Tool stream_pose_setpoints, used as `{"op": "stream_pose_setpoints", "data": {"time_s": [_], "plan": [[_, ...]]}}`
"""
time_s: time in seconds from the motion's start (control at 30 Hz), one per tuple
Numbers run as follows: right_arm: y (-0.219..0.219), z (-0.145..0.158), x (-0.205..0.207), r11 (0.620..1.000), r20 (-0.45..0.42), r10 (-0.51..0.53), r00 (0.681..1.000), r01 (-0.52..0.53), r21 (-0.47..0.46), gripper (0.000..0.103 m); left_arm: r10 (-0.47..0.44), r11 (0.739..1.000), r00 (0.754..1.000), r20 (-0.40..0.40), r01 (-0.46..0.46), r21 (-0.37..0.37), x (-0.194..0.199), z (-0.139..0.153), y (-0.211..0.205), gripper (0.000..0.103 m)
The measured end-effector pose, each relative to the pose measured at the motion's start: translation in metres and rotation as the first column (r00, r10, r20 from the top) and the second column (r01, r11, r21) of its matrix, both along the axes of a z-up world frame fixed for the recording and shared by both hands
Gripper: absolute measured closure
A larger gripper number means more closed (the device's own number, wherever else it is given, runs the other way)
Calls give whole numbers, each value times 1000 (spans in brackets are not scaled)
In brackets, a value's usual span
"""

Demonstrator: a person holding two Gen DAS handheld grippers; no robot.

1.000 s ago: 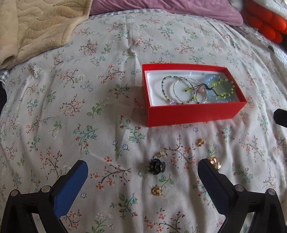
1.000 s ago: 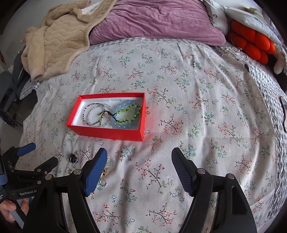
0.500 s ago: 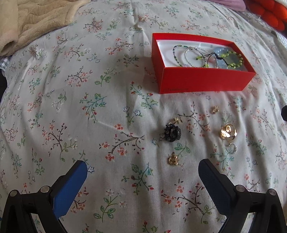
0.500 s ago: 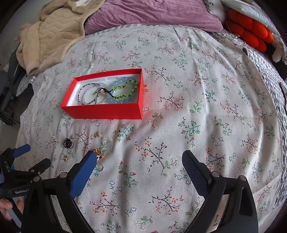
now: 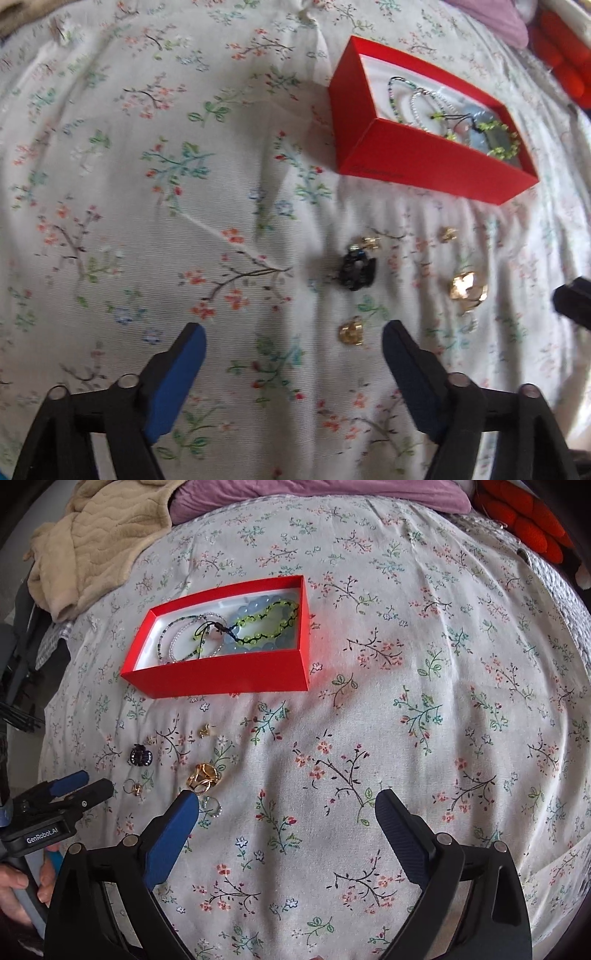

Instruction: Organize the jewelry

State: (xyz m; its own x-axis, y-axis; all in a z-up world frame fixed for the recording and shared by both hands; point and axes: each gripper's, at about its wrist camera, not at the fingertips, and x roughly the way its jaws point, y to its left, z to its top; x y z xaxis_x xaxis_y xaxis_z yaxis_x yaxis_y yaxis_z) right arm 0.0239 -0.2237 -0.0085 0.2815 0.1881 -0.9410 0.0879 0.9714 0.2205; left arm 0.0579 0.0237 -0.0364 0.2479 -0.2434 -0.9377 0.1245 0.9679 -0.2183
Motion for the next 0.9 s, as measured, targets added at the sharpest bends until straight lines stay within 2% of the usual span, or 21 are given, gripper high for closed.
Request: {"op": "stream_pose_setpoints", "data": {"time_s": [0.07, 0.13, 0.3, 0.47, 0.57, 0.63, 0.9], "plan": [[0, -1, 1, 1000, -2, 2, 1000, -2, -2, 5, -18, 999, 1000, -3, 18, -26, 0, -1, -7, 34], [0, -1, 1, 1000, -5, 4, 1000, -4, -2, 5, -42, 999, 999, -3, 42, -28, 0, -2, -17, 50], [-2, -4, 1, 1000, -18, -2, 1000, 2, 6, 5, -86, 996, 996, -30, 85, -30, 0, -13, -39, 64], [-1, -7, 1, 1000, -27, 9, 1000, -9, 3, 5, -104, 994, 994, -33, 105, 28, 0, -22, -55, 72], [1, -9, 1, 1000, -34, 19, 999, -19, 1, 5, -105, 993, 994, -25, 107, 53, 1, -24, -59, 81], [3, -11, 2, 1000, -38, 25, 999, -25, -1, 5, -107, 992, 994, -23, 109, 64, 2, -24, -63, 93], [12, -18, 7, 999, -59, 37, 998, -37, 5, 5, -112, 992, 994, -13, 112, 65, 0, -18, -57, 93]]}}
